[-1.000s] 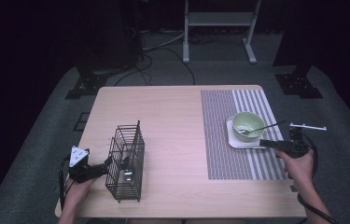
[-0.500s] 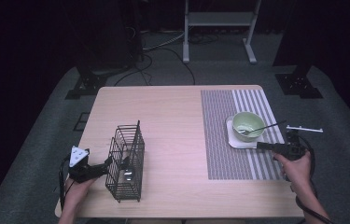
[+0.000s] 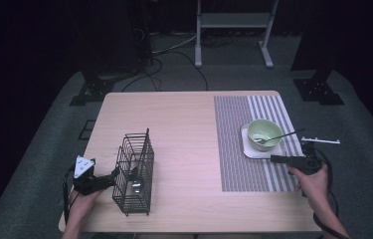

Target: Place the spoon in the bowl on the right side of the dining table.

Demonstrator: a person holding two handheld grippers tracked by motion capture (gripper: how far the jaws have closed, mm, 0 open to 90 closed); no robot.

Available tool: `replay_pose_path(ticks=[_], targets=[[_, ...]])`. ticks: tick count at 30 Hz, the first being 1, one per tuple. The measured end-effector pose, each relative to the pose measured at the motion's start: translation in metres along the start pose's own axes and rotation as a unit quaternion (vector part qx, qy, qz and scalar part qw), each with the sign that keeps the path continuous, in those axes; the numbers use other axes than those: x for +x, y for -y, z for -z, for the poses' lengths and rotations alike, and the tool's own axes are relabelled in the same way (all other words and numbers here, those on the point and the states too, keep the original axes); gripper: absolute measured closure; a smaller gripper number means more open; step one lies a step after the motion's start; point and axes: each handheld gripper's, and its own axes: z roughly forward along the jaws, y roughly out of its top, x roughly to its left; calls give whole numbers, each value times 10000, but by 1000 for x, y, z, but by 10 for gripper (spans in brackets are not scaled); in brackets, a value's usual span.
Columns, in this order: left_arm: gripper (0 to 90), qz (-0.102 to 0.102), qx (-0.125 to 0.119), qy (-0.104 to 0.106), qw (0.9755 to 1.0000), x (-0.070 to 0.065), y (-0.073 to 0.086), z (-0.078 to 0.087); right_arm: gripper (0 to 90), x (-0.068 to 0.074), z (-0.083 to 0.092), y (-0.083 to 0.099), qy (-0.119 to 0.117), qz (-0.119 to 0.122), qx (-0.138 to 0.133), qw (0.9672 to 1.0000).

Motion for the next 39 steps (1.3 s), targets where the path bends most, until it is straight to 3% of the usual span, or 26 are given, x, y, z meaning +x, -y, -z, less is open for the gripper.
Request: replay_pose_path(ticks=[19, 39], targets=[[0, -9, -1, 1, 10000, 0, 0, 0, 494, 8, -5, 15, -72, 137, 100, 9998], [0, -11, -1, 3, 10000, 0, 0, 0, 480, 30, -16, 29, -404, 349, 255, 9982]])
